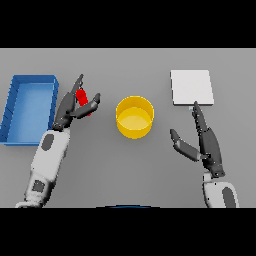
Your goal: Pick up the red beaker and tilt it to pour out 1 green nut into yellow bowl. Pick up the yellow bowl and place it on the metallic measuring scale.
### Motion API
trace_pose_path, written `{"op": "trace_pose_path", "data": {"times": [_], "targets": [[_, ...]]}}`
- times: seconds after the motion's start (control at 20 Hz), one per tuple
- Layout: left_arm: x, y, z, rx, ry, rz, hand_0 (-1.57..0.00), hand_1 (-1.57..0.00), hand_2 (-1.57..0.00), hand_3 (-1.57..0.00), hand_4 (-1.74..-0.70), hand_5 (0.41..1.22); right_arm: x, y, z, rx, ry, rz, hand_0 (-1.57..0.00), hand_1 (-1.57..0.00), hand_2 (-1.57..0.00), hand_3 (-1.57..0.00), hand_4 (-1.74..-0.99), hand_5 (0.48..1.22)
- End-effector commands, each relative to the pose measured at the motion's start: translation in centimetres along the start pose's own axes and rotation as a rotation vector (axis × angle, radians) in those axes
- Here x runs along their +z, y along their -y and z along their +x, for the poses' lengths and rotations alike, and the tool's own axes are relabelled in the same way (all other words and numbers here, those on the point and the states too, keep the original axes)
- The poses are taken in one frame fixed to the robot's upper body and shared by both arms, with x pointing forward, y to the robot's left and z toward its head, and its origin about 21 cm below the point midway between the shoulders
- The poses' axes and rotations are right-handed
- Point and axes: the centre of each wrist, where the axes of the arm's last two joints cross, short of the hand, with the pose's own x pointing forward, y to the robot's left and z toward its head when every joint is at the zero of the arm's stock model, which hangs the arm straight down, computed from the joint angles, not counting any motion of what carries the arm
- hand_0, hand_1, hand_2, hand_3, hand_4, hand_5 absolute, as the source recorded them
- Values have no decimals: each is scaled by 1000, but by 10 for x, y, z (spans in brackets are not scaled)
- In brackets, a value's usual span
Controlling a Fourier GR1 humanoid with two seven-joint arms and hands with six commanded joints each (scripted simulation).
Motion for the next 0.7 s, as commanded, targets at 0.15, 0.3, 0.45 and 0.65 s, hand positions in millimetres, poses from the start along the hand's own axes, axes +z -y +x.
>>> {"op": "trace_pose_path", "data": {"times": [0.15,0.3,0.45,0.65], "targets": [[-7,7,-10,83,38,25,-4,-7,-54,-37,-1328,738,2,3,3,-8,7,-1,1,1,1,1,-1244,644],[-10,14,-14,103,44,59,-379,-406,-457,-518,-1410,874,-3,1,1,6,-7,-3,1,1,1,1,-1236,647],[-16,20,-12,10,32,89,-918,-941,-989,-984,-1558,1043,1,5,3,-1,7,-8,1,1,1,1,-1239,648],[-17,24,-9,0,42,70,-1304,-1313,-1333,-1237,-1597,1148,-2,1,3,-25,3,-2,1,1,1,1,-1250,647]]}}
